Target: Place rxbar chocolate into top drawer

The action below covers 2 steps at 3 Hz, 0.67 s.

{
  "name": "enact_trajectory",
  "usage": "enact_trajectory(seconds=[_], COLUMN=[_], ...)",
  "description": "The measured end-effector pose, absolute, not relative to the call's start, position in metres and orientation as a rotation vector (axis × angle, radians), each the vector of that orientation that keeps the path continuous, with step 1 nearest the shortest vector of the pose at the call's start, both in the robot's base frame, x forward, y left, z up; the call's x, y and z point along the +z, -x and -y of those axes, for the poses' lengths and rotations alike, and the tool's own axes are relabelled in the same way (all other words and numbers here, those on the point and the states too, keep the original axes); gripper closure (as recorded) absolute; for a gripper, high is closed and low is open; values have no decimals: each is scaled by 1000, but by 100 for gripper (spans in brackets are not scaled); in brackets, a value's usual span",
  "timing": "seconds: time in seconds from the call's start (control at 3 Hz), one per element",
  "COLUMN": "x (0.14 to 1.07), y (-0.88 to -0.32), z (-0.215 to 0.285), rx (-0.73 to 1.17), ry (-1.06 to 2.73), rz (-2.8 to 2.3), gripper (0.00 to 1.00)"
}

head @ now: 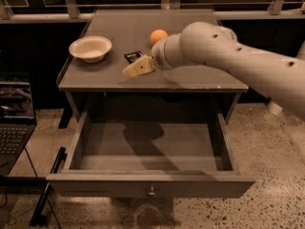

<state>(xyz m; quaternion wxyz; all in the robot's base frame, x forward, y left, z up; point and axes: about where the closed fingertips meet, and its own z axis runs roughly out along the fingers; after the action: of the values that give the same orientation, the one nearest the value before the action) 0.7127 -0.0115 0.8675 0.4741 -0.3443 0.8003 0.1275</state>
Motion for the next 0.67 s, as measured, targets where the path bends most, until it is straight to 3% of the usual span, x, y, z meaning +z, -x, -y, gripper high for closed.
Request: enact_trajectory(seconds=[0.67], x=[840], y=[-737], z=[-3], rx=[292], ry=[776], rz=[-1981], gripper=[0])
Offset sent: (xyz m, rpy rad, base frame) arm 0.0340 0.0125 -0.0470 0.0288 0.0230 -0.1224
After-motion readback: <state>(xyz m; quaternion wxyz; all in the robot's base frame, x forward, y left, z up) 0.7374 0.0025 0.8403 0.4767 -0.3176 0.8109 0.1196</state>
